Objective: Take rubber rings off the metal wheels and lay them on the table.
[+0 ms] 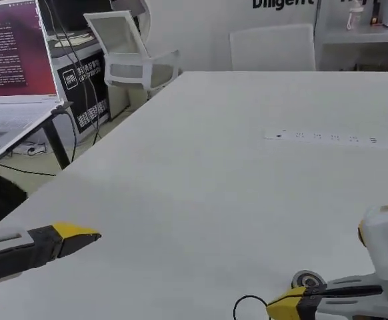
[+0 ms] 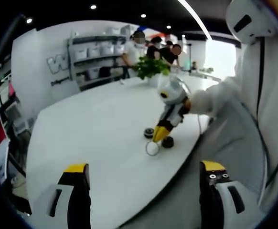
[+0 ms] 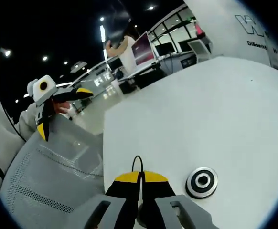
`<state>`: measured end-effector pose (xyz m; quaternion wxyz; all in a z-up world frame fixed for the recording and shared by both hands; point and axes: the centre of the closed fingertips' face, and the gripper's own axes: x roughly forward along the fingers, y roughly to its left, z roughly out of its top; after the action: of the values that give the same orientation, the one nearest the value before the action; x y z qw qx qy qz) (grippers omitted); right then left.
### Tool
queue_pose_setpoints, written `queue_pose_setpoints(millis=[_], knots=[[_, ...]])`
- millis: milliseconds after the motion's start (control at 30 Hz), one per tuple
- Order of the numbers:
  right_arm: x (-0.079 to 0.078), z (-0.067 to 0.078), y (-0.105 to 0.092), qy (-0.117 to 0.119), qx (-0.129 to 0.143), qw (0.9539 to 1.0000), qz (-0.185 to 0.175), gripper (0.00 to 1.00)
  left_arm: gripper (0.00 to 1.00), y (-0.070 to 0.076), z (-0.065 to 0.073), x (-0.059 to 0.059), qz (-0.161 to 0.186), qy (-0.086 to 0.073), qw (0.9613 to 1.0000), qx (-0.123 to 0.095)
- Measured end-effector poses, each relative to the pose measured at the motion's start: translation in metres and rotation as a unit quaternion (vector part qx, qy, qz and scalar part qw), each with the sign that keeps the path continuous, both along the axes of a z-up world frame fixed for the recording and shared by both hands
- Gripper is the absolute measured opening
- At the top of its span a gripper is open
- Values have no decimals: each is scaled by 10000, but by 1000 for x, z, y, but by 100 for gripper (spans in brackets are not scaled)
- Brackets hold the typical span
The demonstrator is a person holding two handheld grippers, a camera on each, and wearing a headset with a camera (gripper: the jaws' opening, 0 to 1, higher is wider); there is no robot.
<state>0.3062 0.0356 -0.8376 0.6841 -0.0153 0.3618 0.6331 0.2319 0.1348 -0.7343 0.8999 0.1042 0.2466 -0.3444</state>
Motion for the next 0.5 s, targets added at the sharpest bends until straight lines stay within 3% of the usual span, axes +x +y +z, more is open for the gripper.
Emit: queue_pose_setpoints(millis=[133, 233, 300, 500], knots=[[0, -10, 0, -20, -132, 9999, -62, 0, 96, 0, 1, 0, 6, 12, 10000, -11], [4, -16, -1, -234, -253, 9993, -118, 4, 96, 1, -1, 0, 11, 61, 10000, 34], [4, -16, -2, -301, -280, 9991, -98, 11, 96, 1, -2, 0, 6, 67, 10000, 44], [11, -10, -6, -394, -190, 9988, -219, 15, 95, -1, 0, 1, -11, 12, 10000, 83]])
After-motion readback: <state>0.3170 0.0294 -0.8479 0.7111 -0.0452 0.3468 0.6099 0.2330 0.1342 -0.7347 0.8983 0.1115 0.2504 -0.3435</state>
